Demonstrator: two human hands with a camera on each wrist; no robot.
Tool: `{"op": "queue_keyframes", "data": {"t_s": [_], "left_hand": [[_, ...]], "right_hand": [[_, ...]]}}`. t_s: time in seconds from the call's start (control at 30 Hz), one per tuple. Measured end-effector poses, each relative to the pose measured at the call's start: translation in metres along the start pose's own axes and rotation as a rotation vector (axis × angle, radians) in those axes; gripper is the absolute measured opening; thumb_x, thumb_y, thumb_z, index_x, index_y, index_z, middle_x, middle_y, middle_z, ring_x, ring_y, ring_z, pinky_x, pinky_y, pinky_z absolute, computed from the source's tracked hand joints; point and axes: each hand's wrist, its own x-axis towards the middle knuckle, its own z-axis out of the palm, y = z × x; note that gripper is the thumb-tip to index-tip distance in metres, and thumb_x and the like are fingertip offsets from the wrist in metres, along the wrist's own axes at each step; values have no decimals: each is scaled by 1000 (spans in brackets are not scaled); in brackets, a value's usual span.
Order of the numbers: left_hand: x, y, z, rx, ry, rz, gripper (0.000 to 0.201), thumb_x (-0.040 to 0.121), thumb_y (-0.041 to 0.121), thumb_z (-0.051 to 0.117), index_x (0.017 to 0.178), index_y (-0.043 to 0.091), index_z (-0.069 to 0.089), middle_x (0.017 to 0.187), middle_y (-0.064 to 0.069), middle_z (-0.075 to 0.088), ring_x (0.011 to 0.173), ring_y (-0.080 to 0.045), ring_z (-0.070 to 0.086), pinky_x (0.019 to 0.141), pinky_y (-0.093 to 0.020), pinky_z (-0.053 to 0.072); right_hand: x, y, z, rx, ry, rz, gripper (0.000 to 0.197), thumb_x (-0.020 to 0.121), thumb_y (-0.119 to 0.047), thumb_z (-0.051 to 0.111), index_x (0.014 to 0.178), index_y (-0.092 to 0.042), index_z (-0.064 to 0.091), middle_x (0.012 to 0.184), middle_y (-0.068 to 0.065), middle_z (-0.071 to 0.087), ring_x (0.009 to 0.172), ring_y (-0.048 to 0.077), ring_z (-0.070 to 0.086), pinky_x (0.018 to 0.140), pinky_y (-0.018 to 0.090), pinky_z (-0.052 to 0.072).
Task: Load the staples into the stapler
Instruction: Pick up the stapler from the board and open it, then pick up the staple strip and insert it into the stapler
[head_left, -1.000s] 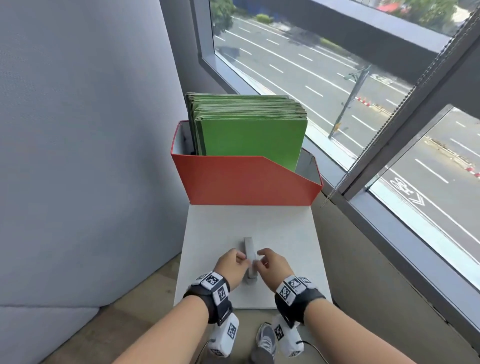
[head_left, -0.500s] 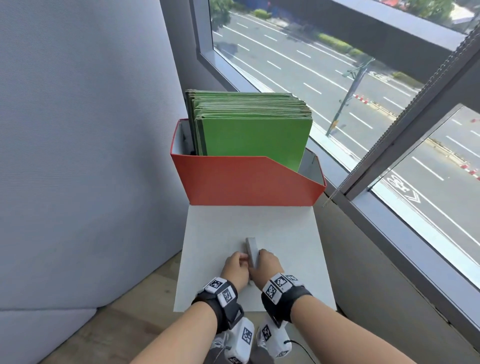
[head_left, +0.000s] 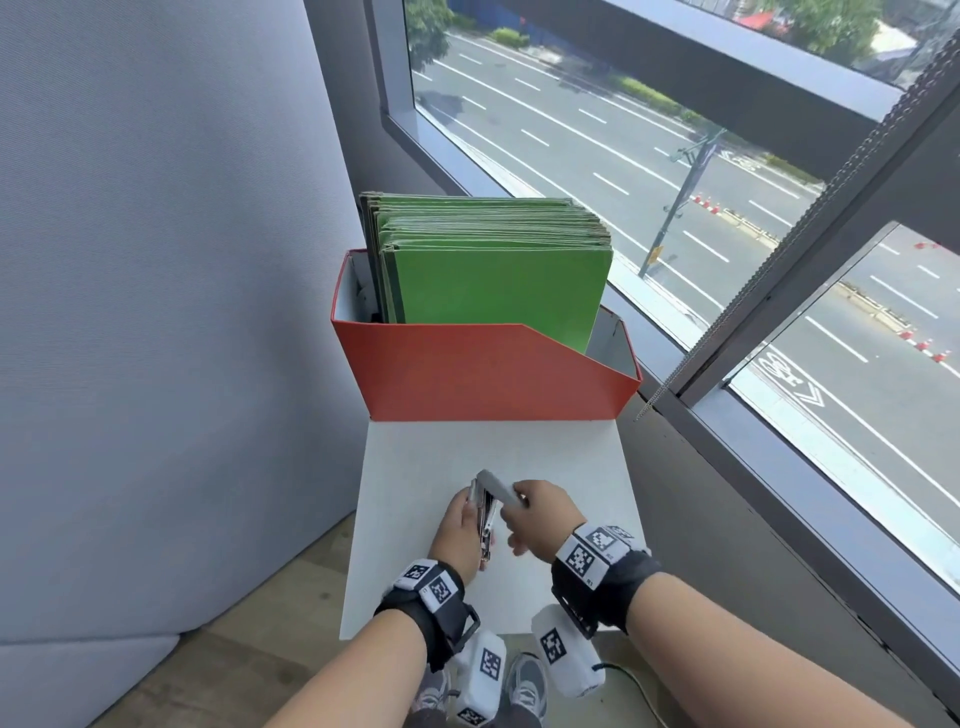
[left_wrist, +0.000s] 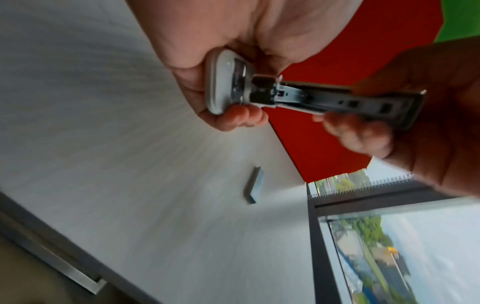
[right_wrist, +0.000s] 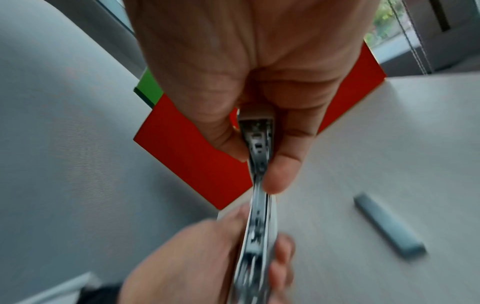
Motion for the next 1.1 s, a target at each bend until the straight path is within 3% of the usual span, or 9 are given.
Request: {"op": "queue_keyframes", "data": {"t_s": [0.13,0.27,0.4,0.47,0.63,0.77,0.87,0.97,1.1], "left_hand": [[-6,2,-3,-41,-33,-54,29,101,29,26,107,34,55,63,-6,54,47,-15,42,41,-23,33],[-12,8,2,-156,-49,-103,30,101,30,27,111,30,56,60,-8,52,39,-14,40,42,-21,31],[-18,12,3,-261,-59,-169,29,100,20,29,108,25,56,54,-8,50,31,-12,40,38,-15,30],[-21,11,3,-294,-63,-192,27,99,19,30,104,24,56,50,-8,51,30,-13,40,37,-14,31],[-29,5,0,-333,-74,-234,22,97,19,32,98,22,54,46,-8,51,29,-14,37,36,-12,29],[-40,-1,0,-310,-96,-200,26,98,35,34,95,22,57,50,-7,51,33,-14,33,38,-14,25],[-46,-1,2,-309,-111,-170,38,98,43,32,108,17,58,53,-8,53,35,-15,36,37,-18,29],[-47,10,4,-335,-152,-167,34,100,36,32,118,16,52,54,-9,58,36,-20,46,38,-22,37],[-34,19,7,-386,-94,-199,22,98,27,35,110,30,53,53,-5,54,39,-20,48,39,-23,40]], "right_hand": [[3,-11,-30,-67,2,-76,21,85,-18,47,73,-6,61,65,8,61,45,18,61,46,28,48],[11,-21,-45,-88,71,-150,24,83,-23,53,85,-3,67,66,9,62,55,25,61,56,40,55],[24,-25,-49,-66,155,-187,35,83,-32,62,75,2,59,65,12,59,57,24,53,54,34,44],[30,-27,-47,-64,178,-207,36,82,-37,64,68,-6,52,64,12,57,57,24,51,53,35,42],[47,-26,-39,28,153,-129,44,83,-42,64,58,-16,39,52,0,43,45,18,37,44,27,28],[64,-19,-32,73,88,-5,48,84,-49,60,57,-15,39,51,2,40,43,19,35,48,28,28],[69,-12,-27,64,54,72,52,82,-58,57,60,-14,41,52,4,42,43,20,36,51,28,32],[68,-9,-22,41,28,90,55,82,-61,54,59,-13,42,50,3,43,42,20,38,52,29,34],[62,-8,-21,129,4,40,51,85,-57,53,59,-14,46,48,1,43,39,19,37,47,26,33]]}}
